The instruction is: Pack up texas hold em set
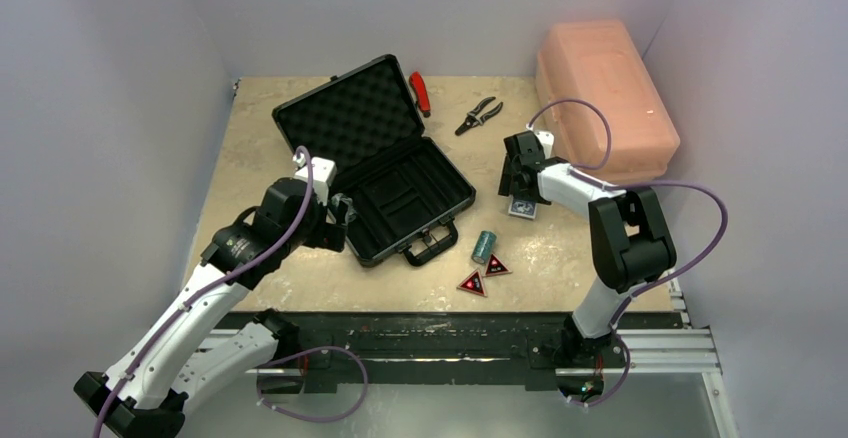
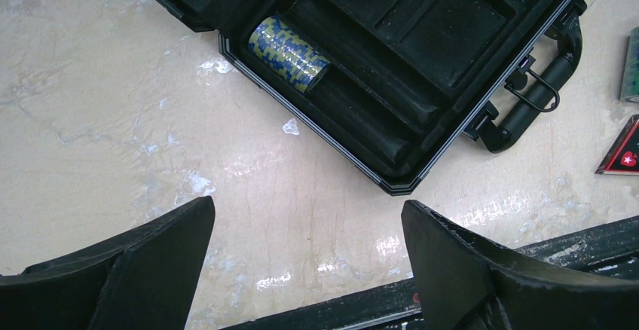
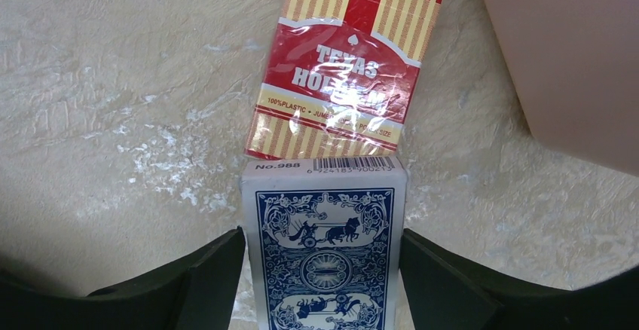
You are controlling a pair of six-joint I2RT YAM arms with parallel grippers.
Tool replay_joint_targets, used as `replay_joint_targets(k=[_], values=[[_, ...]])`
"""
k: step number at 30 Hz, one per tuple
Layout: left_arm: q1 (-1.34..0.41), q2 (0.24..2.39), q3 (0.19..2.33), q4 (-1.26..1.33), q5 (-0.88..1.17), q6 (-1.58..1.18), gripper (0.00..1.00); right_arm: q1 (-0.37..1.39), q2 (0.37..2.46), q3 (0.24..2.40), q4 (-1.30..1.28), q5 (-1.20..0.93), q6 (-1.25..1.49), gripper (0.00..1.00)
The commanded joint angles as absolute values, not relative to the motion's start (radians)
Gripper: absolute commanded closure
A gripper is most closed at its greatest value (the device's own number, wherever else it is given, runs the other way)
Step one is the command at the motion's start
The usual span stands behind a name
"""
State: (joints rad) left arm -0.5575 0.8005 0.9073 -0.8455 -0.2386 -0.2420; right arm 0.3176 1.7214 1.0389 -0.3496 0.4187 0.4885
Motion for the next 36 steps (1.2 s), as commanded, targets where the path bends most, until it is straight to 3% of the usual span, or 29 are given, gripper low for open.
replay_joint_targets(k=[1,10,28,36], values=[[-0.554,0.801,0.939,-0.81,-0.232,-0.222,0.06,0.314,1.71,1.051,-0.342,0.415,0.491,0.25],[-0.553,0.8,0.939,-0.809,-0.229,-0.221,0.07,0.314,1.7,1.05,-0.35,0.403,0.492,0.4],[-0.554,0.781,0.942,-0.81,-0.221,-0.219,0.09,0.314,1.514,1.232,-0.475,0.255,0.565,0.41],[-0.555,0.767,0.942,-0.81,-0.215,-0.219,0.09,0.319,1.444,1.257,-0.422,0.093,0.717,0.45]])
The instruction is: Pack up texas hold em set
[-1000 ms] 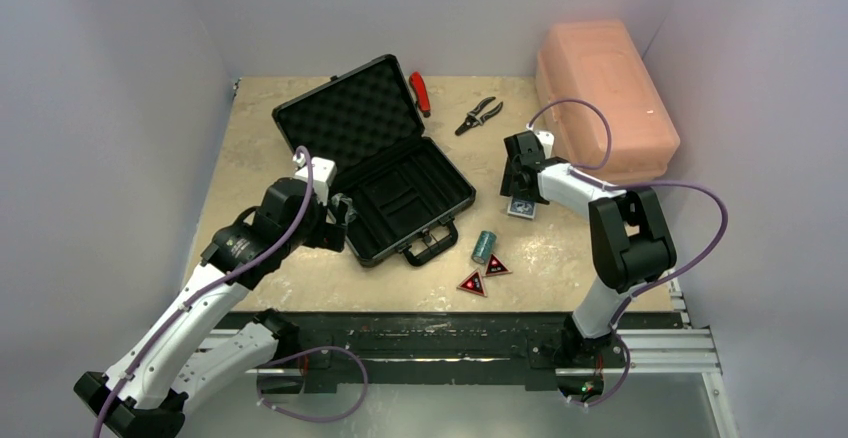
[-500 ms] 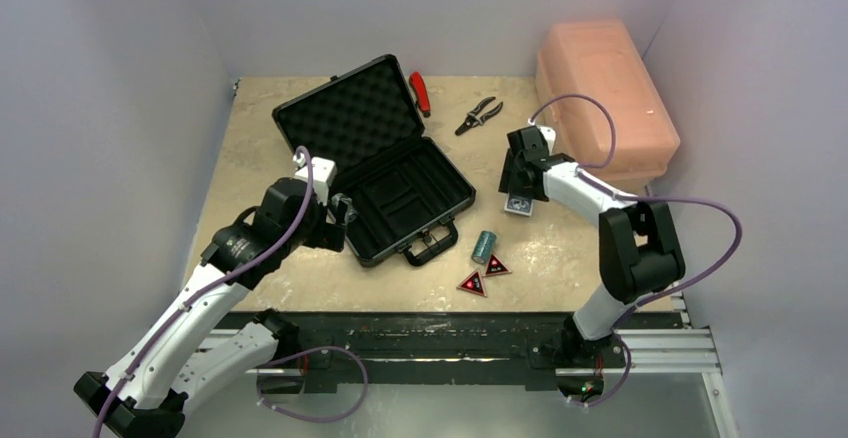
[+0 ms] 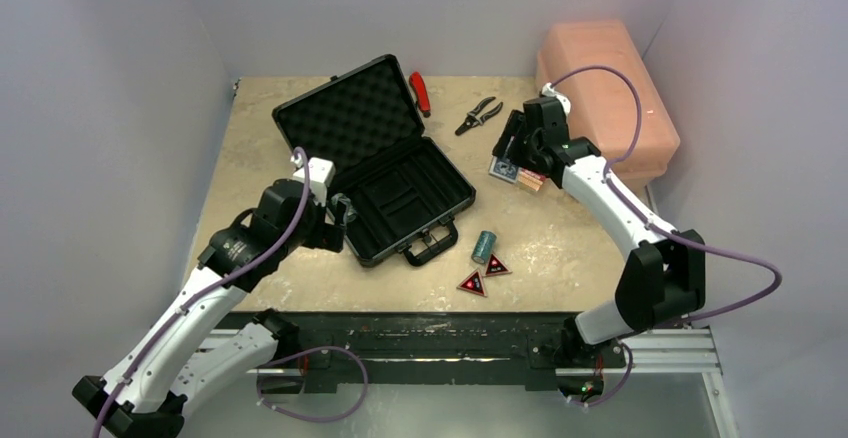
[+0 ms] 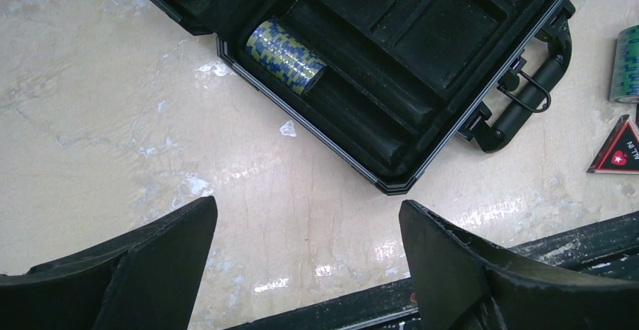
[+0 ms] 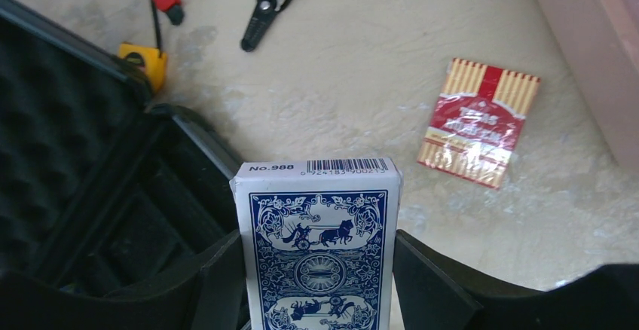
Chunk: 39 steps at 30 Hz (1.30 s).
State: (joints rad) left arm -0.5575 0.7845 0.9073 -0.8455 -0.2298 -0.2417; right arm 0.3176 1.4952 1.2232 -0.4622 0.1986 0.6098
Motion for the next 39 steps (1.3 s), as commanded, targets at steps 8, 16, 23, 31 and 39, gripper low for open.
replay_joint_targets(k=[8,16,23,31,39], values=[[-0.553,0.754,0.942,-0.81,-0.21,-0.221,0.1,0.388,1.41,1.254,-0.32,0.056,0.834,0.48],[-0.553,0.744,0.94,-0.811,-0.198,-0.224,0.1,0.522,1.469,1.319,-0.268,0.112,0.834,0.48],[-0.553,0.734,0.94,-0.816,-0.214,-0.229,0.1,0.62,1.548,1.353,-0.23,0.208,1.194,0.6],[-0.555,0.744,0.943,-0.825,-0.225,-0.235,0.11,0.722,1.655,1.407,-0.233,0.315,1.39,0.62],[-0.554,0.727,0.945,-0.84,-0.286,-0.247,0.11,0.775,1.766,1.494,-0.277,0.383,1.5,0.62]])
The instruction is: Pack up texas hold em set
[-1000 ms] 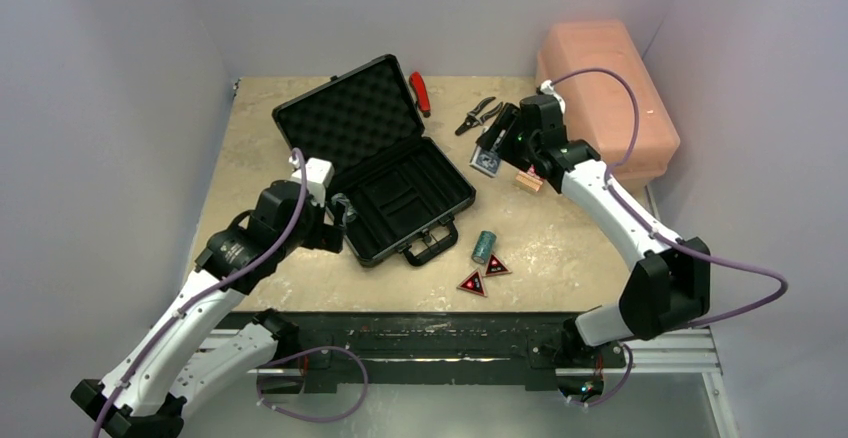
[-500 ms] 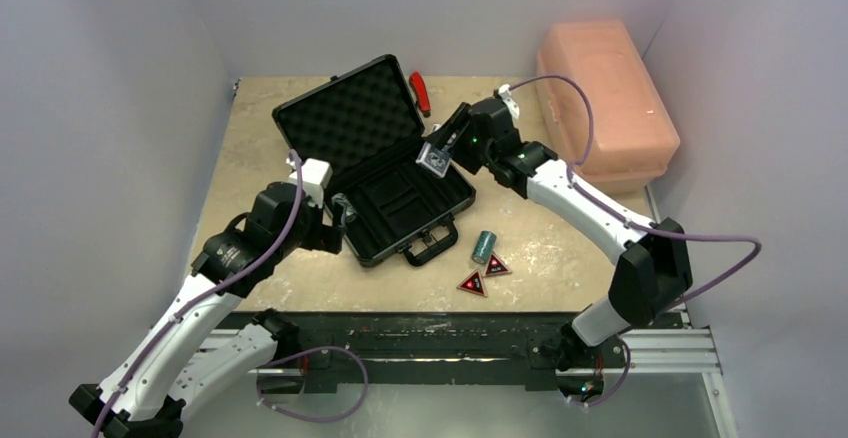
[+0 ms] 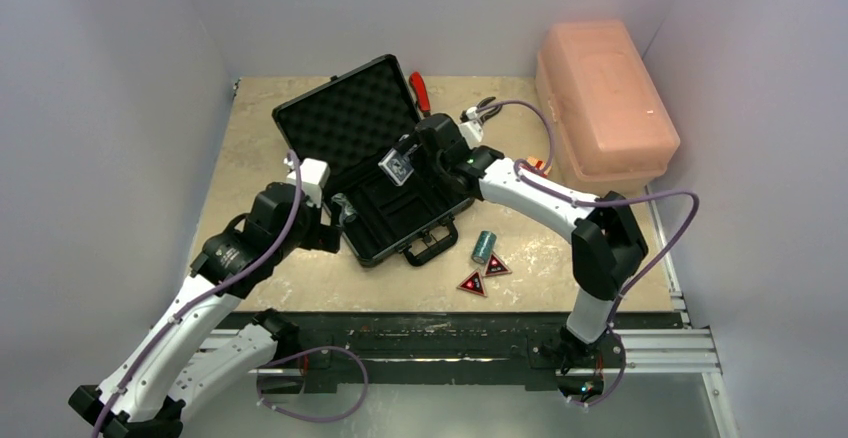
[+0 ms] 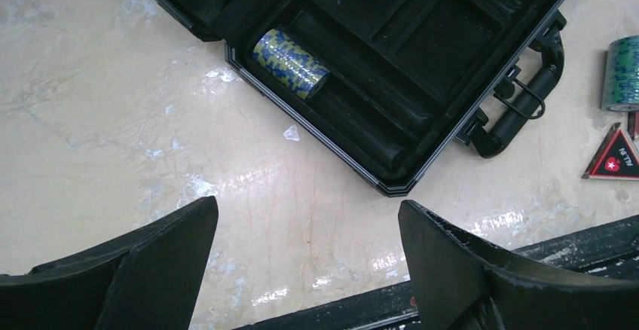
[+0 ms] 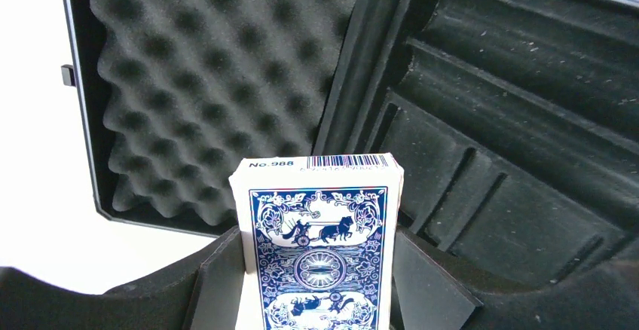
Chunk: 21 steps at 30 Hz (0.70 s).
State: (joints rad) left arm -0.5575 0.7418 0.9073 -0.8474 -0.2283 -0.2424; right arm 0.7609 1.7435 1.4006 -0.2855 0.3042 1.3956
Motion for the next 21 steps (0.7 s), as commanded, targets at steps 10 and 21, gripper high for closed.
replay_joint_targets(k=[10,21], values=[[-0.554,0.685,0.95,-0.866,-0.416,-0.273,0.11,0.794,1.895,1.56,-0.274,0.384,1.577,0.64],[-0.554,0.686,0.951,-0.864,-0.415,-0.272,0.11,0.808,2.004,1.638,-0.3,0.385,1.62,0.64]])
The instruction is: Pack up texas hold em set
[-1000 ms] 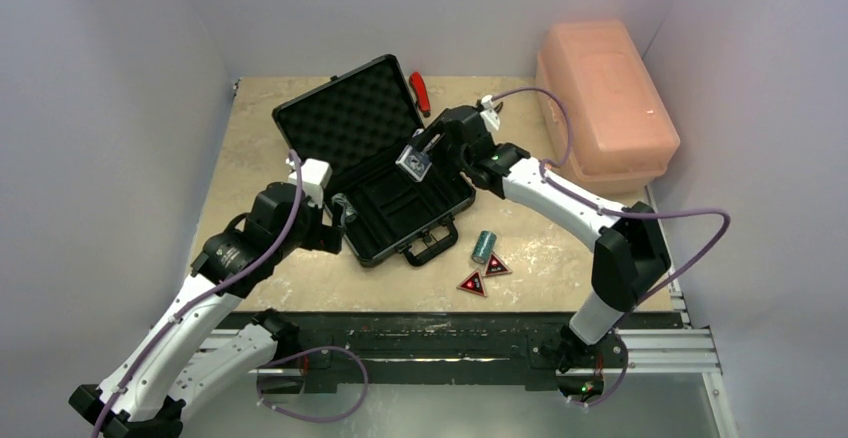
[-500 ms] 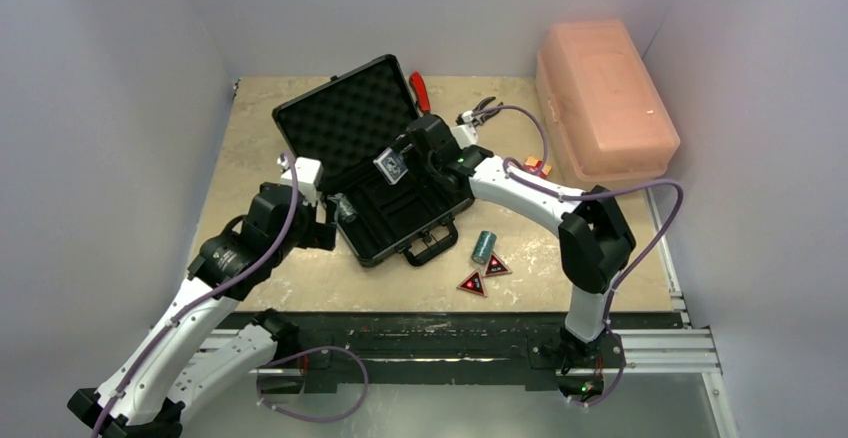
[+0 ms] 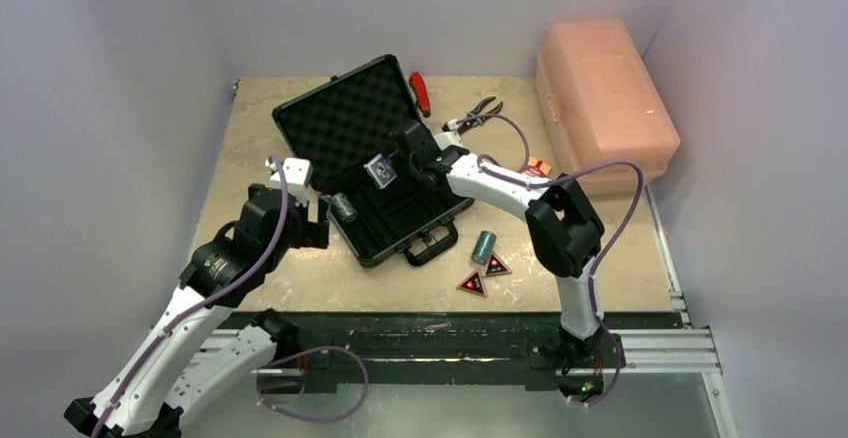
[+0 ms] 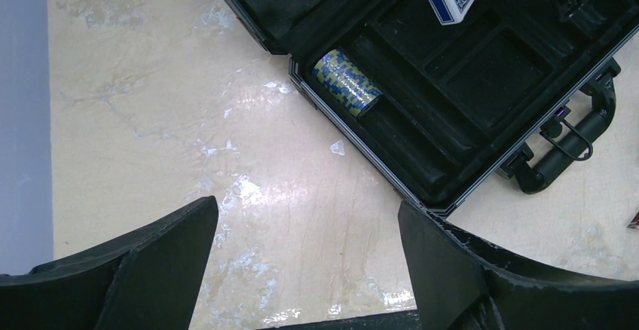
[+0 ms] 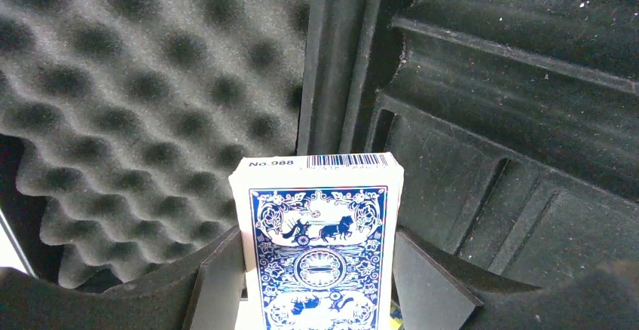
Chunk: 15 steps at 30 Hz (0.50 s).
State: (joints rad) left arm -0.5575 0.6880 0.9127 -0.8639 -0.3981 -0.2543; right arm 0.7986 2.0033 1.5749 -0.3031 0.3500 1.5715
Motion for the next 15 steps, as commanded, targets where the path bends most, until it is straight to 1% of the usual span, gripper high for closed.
replay_joint_targets(k=[1,15], values=[[-0.554,0.686,0.95,-0.864,-0.412,-0.271,0.11,0.81,2.014,1.644,-0.3,0.386,1.621,0.64],[-0.553,0.686,0.949,-0.858,-0.407,-0.267,0.11,0.821,2.118,1.715,-0.344,0.413,1.656,0.64]])
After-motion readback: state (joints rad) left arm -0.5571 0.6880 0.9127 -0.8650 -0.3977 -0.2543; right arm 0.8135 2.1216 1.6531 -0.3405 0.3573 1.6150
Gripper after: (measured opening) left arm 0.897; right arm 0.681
